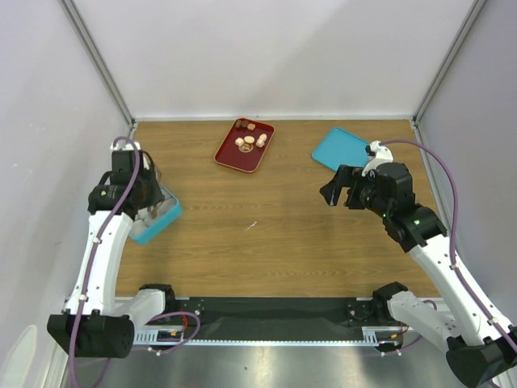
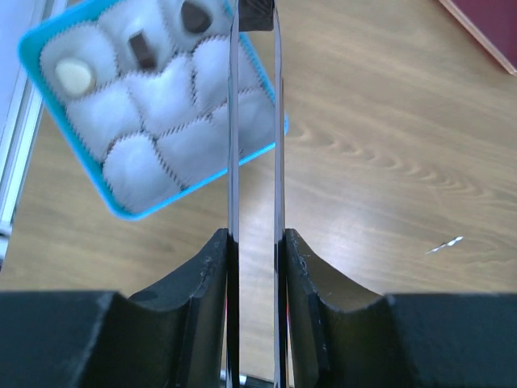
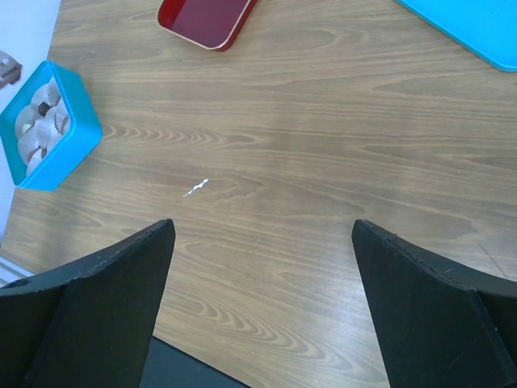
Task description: Pack the chocolate
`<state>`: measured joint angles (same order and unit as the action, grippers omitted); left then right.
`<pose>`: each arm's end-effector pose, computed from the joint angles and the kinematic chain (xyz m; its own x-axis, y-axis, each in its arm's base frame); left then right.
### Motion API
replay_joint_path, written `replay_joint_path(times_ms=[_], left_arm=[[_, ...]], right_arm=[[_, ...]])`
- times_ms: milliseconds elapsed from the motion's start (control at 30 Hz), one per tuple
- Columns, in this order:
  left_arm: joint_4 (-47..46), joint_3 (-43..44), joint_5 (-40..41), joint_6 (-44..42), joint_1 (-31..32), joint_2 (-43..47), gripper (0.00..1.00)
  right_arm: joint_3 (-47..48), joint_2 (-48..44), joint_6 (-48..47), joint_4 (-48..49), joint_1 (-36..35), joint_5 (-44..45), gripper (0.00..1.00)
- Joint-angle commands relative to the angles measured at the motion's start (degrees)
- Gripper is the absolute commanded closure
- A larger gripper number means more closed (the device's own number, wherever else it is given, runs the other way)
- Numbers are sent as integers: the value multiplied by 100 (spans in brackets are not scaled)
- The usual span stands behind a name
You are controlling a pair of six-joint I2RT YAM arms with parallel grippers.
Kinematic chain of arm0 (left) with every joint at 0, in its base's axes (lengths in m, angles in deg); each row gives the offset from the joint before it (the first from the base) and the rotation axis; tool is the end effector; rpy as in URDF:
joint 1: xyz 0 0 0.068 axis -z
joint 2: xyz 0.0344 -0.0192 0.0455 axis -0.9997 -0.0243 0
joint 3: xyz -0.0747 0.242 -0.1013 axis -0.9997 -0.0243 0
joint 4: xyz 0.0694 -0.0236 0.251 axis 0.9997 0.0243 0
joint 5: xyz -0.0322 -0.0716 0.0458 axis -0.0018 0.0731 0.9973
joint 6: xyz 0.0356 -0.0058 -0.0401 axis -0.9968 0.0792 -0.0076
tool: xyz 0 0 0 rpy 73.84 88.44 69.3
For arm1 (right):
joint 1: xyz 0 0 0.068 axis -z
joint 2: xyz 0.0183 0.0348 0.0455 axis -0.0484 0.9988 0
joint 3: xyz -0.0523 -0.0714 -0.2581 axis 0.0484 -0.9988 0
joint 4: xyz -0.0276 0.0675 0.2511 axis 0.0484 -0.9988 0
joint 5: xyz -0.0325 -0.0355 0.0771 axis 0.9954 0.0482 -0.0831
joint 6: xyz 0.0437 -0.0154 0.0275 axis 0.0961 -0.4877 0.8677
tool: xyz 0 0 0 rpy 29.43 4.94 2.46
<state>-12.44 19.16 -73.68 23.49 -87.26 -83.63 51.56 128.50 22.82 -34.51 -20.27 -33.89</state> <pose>0.2030 0.0016 0.3491 -0.6756 -0.2852 -0.6799 -0.3197 0.9443 -0.0784 0.1737 0.0768 0.3498 -0.5491 0.1804 -0.8160 -0.2643 0.8888 0.3743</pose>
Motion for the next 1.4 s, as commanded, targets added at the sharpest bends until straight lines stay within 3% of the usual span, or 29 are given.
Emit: replay_joint_path(times_ms=[0, 200, 533, 1000, 1367], left_arm=[[143, -132, -62, 107, -273, 191, 67], [188, -518, 35, 142, -407, 357, 67], [-550, -1204, -88, 134, -512, 173, 67], [-770, -1301, -70, 54, -512, 85, 64], [-683, -1205, -18, -7, -512, 32, 54]], right_arm=[[92, 30, 13, 310, -42, -181, 0], [127, 13, 13, 266, -95, -137, 0], [118, -75, -31, 178, -95, -23, 1], [66, -58, -49, 213, -95, 30, 0], [83, -49, -75, 204, -95, 65, 0]])
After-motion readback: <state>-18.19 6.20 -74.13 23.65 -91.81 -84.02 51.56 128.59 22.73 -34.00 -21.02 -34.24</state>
